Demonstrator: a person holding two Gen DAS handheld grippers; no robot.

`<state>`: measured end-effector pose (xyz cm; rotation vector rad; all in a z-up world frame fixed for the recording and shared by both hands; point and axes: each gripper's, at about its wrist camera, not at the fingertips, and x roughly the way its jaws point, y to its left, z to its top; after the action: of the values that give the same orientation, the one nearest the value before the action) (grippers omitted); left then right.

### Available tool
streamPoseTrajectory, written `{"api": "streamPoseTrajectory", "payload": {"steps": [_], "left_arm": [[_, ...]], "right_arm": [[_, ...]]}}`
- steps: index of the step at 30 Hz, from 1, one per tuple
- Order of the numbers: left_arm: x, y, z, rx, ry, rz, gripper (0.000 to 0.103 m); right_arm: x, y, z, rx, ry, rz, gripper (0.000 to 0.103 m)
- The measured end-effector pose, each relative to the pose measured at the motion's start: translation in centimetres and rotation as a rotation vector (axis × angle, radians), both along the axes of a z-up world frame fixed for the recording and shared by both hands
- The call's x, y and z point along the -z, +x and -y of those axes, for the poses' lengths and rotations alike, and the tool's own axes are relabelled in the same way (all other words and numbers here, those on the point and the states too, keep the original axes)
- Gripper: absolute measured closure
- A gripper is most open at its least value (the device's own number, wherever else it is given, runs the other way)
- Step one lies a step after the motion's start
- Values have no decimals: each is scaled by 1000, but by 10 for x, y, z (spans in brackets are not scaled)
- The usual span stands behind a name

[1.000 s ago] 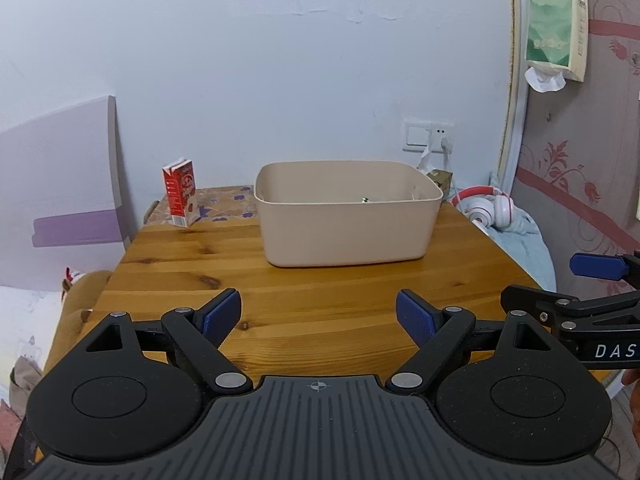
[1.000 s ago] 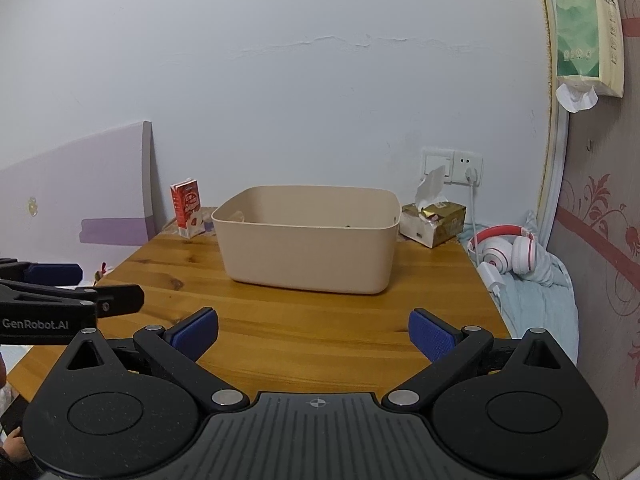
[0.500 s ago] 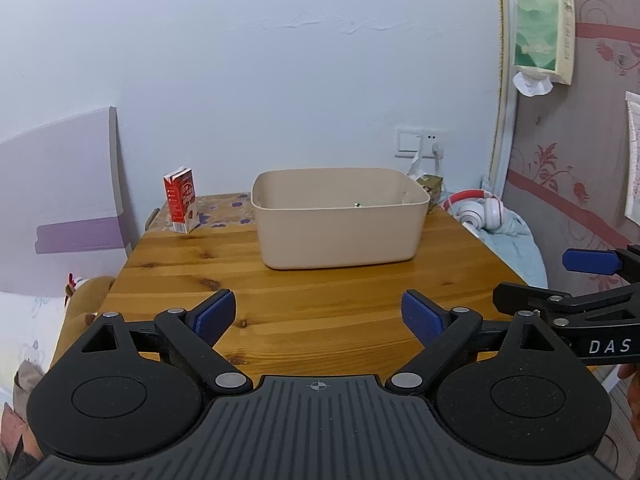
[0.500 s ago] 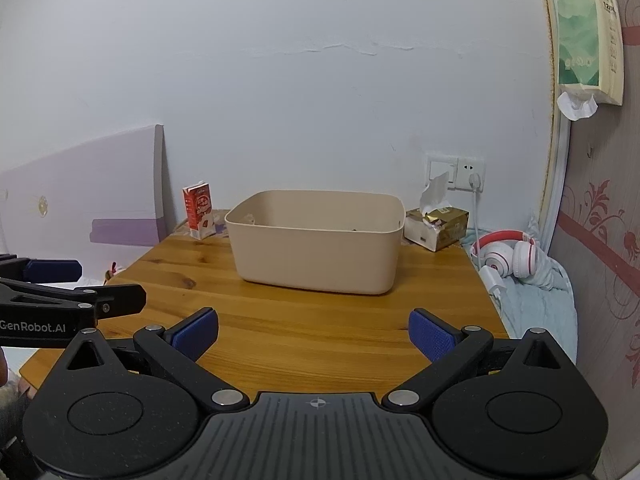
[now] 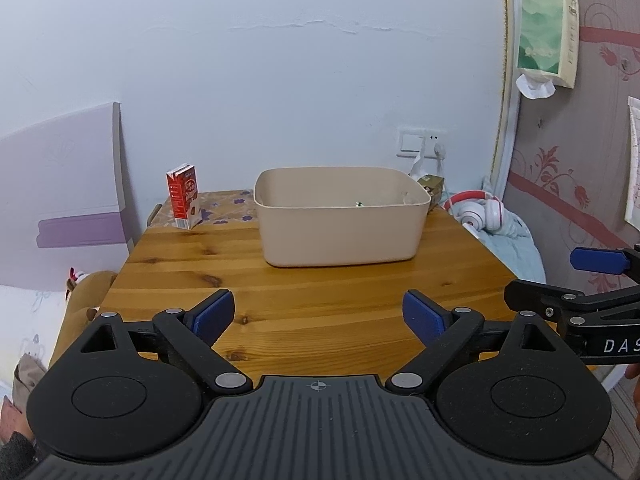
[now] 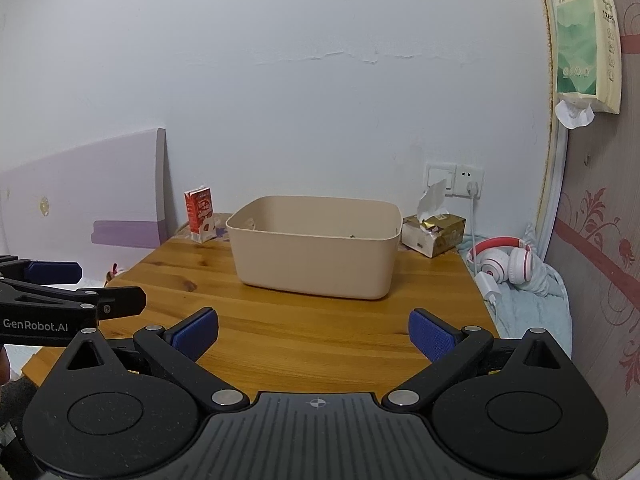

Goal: Organize objects

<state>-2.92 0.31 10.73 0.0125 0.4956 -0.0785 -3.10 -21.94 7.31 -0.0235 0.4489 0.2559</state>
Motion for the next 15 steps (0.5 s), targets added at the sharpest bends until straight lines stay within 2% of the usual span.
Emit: {"api": "streamPoseTrajectory", "payload": {"steps": [15], "left_arm": [[1, 12, 0, 11, -2, -22, 10]], "right_arm": [[5, 12, 3, 13, 7, -38, 0]]}}
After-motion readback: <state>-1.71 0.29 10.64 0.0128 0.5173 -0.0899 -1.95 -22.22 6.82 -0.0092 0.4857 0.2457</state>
